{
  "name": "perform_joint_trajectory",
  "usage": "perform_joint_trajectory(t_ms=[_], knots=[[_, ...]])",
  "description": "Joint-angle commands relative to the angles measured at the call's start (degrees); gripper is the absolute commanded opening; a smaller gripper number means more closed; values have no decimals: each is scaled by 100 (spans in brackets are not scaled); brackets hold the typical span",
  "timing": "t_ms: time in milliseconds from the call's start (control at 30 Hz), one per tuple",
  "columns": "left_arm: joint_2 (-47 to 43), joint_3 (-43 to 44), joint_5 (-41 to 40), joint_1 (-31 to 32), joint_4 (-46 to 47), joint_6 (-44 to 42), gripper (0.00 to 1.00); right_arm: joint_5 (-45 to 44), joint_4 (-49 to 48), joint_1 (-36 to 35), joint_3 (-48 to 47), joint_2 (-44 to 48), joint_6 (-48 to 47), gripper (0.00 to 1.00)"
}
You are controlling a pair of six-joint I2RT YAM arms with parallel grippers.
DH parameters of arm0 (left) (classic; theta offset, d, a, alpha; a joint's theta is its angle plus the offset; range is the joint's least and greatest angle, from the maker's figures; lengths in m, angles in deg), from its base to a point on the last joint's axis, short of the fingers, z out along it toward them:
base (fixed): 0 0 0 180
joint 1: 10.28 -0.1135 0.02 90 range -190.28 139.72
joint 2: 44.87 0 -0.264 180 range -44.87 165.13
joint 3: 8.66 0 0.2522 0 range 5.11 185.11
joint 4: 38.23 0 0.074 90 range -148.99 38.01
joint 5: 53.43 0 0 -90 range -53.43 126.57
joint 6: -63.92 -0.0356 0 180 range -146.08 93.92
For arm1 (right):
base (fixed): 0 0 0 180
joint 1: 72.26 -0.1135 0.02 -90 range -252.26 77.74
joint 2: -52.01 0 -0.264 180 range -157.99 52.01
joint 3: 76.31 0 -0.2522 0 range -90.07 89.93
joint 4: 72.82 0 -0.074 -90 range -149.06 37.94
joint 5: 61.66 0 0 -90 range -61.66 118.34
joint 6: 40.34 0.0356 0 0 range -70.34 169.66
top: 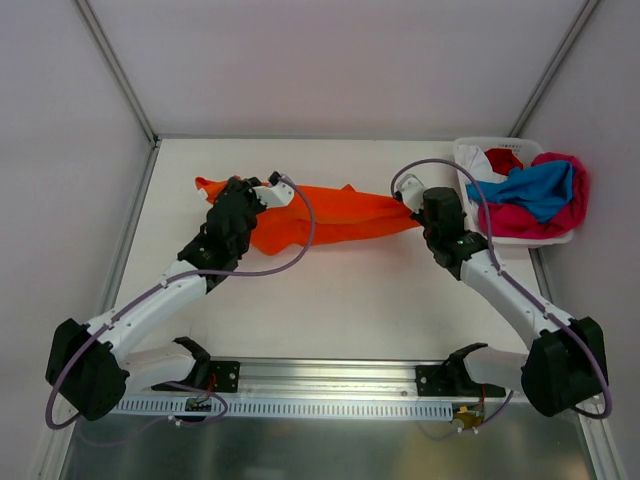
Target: Fold and stack the t-shirts
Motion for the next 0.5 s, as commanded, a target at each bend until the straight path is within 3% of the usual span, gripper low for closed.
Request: perform_joint_trajectory(t_ms=[0, 233, 400, 467], knots=[[-640, 407, -131, -27, -86, -158, 0, -313, -282, 208, -340, 602, -181, 0], [-1685, 1232, 18, -27, -236, -509, 0, -392, 95, 278, -1113, 1780, -164, 0], [-2021, 1708, 168, -27, -376, -695, 0, -340, 780, 278, -2209, 2282, -67, 0], [-2074, 2094, 255, -19, -954, -476, 0, -340, 1166, 278, -2563, 2326, -32, 0]])
